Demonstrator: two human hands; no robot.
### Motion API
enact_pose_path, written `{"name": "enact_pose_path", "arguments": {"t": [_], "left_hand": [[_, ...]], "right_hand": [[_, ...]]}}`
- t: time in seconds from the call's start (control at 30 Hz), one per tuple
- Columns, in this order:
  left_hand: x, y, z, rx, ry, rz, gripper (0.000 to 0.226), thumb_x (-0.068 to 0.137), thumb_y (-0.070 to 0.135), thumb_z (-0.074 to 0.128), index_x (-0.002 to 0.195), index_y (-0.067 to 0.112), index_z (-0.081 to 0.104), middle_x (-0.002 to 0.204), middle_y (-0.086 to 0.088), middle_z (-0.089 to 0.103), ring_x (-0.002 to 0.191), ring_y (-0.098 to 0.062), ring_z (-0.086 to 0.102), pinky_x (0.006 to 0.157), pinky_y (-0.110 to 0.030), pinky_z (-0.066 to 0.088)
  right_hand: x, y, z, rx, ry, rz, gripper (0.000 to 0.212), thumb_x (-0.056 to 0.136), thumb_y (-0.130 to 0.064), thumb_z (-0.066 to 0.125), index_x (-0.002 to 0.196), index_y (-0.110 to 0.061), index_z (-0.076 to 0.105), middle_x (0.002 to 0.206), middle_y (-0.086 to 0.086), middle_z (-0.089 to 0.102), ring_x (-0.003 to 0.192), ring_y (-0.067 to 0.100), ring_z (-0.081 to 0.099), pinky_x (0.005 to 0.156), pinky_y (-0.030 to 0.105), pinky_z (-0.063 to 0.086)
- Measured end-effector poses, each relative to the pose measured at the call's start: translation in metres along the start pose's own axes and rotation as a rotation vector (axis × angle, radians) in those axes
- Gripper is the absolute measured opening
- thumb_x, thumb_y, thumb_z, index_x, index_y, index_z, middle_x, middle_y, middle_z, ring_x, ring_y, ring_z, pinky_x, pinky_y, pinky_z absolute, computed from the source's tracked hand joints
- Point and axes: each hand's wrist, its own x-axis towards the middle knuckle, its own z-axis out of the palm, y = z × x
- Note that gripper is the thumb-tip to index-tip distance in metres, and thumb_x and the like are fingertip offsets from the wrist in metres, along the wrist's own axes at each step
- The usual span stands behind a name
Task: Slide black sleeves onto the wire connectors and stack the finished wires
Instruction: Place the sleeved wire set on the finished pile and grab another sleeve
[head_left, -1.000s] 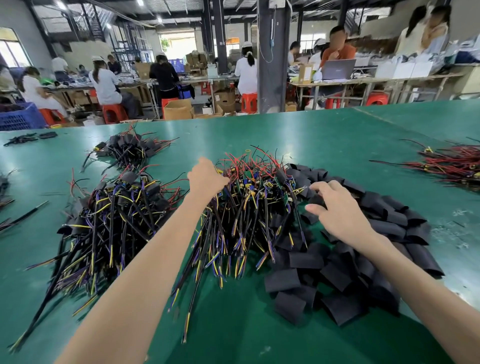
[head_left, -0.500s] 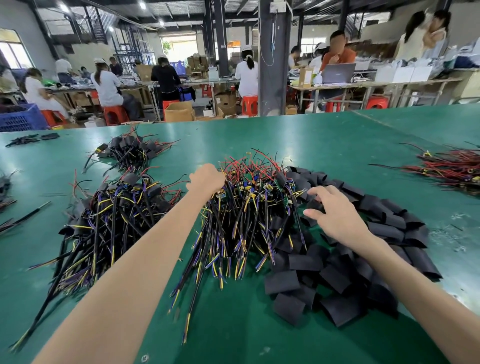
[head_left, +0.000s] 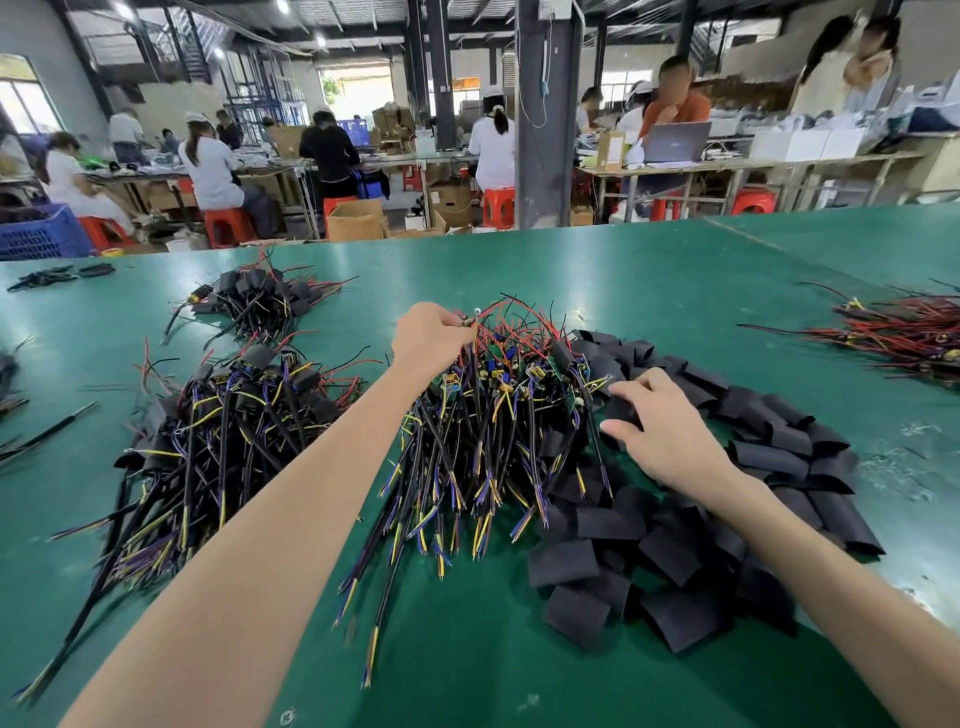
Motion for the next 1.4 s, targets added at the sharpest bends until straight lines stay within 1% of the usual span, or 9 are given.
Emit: {"name": "enact_pose_path", "arguments": {"t": [0.2, 0.33, 0.43, 0.67, 0.8, 1.07, 1.17, 1.27, 1.4], "left_hand": [[-0.002, 0.006, 0.004, -0.195, 0.034, 0.049, 0.011, 0.086, 0.011, 0.064, 0.091, 0.015, 0.055, 0.091, -0.001, 0.060, 0.083, -0.013, 0.056, 0.069, -0.020, 0.041], [0.003, 0.014, 0.004, -0.518, -0.072, -0.095, 0.030, 0.085, -0.006, 0.055, 0.110, 0.005, 0.043, 0.083, -0.012, 0.064, 0.066, -0.020, 0.052, 0.054, -0.024, 0.036], [0.002, 0.021, 0.001, -0.659, -0.154, -0.081, 0.015, 0.085, -0.012, 0.049, 0.088, 0.002, 0.053, 0.057, -0.008, 0.063, 0.063, -0.024, 0.052, 0.058, -0.030, 0.040], [-0.001, 0.036, -0.008, -0.899, -0.255, -0.136, 0.007, 0.092, 0.006, 0.058, 0.085, 0.004, 0.056, 0.074, -0.009, 0.057, 0.060, -0.016, 0.061, 0.061, -0.026, 0.049], [0.000, 0.055, -0.011, -0.815, -0.039, 0.065, 0.009, 0.093, 0.001, 0.054, 0.091, 0.006, 0.061, 0.081, -0.004, 0.060, 0.065, -0.011, 0.062, 0.060, -0.016, 0.048], [-0.008, 0.115, -0.091, -0.770, 0.706, 0.564, 0.016, 0.096, 0.000, 0.043, 0.108, -0.003, 0.054, 0.088, -0.004, 0.059, 0.073, -0.012, 0.058, 0.074, -0.028, 0.051], [-0.023, 0.113, -0.120, -0.433, 0.652, 0.754, 0.015, 0.096, 0.005, 0.038, 0.101, 0.005, 0.052, 0.080, 0.006, 0.054, 0.070, -0.005, 0.051, 0.070, -0.018, 0.043], [-0.052, 0.081, -0.111, -0.027, 0.361, 0.851, 0.025, 0.093, 0.009, 0.042, 0.108, 0.008, 0.062, 0.094, 0.003, 0.058, 0.080, -0.004, 0.049, 0.076, -0.010, 0.038], [-0.087, 0.008, -0.062, 0.280, 0.108, 0.763, 0.017, 0.093, 0.025, 0.058, 0.100, 0.012, 0.067, 0.092, -0.003, 0.064, 0.088, -0.021, 0.057, 0.082, -0.026, 0.034]], "right_hand": [[-0.001, -0.001, 0.002, 0.001, 0.007, -0.024, 0.047, 0.090, -0.022, 0.062, 0.133, -0.008, 0.049, 0.112, 0.008, 0.043, 0.112, 0.027, 0.042, 0.095, 0.030, 0.031], [-0.002, -0.002, 0.002, -0.003, 0.012, -0.040, 0.047, 0.089, -0.022, 0.063, 0.132, -0.008, 0.050, 0.112, 0.009, 0.044, 0.113, 0.028, 0.042, 0.095, 0.029, 0.030], [-0.003, -0.001, 0.001, -0.002, 0.014, -0.040, 0.047, 0.089, -0.022, 0.063, 0.132, -0.007, 0.050, 0.112, 0.009, 0.045, 0.112, 0.028, 0.043, 0.095, 0.031, 0.031], [-0.004, -0.001, 0.001, 0.011, 0.027, -0.038, 0.045, 0.087, -0.019, 0.066, 0.128, -0.005, 0.054, 0.111, 0.010, 0.047, 0.107, 0.029, 0.047, 0.095, 0.035, 0.037], [-0.004, 0.000, -0.001, 0.030, 0.051, -0.041, 0.043, 0.086, -0.017, 0.067, 0.125, -0.005, 0.056, 0.111, 0.010, 0.048, 0.109, 0.029, 0.047, 0.096, 0.035, 0.035], [-0.002, -0.003, -0.003, 0.086, 0.109, -0.060, 0.044, 0.089, -0.016, 0.062, 0.129, -0.001, 0.050, 0.114, 0.012, 0.044, 0.110, 0.030, 0.045, 0.098, 0.032, 0.034], [-0.002, -0.006, -0.004, 0.120, 0.127, -0.083, 0.044, 0.089, -0.015, 0.062, 0.128, 0.000, 0.050, 0.113, 0.012, 0.043, 0.106, 0.028, 0.047, 0.096, 0.025, 0.030], [-0.003, -0.008, -0.002, 0.110, 0.138, -0.131, 0.043, 0.087, -0.014, 0.064, 0.125, 0.001, 0.052, 0.112, 0.011, 0.041, 0.103, 0.027, 0.048, 0.094, 0.021, 0.027], [-0.005, -0.013, 0.004, 0.089, 0.115, -0.207, 0.043, 0.085, -0.010, 0.066, 0.124, -0.001, 0.052, 0.112, 0.012, 0.041, 0.104, 0.026, 0.046, 0.091, 0.016, 0.024]]}}
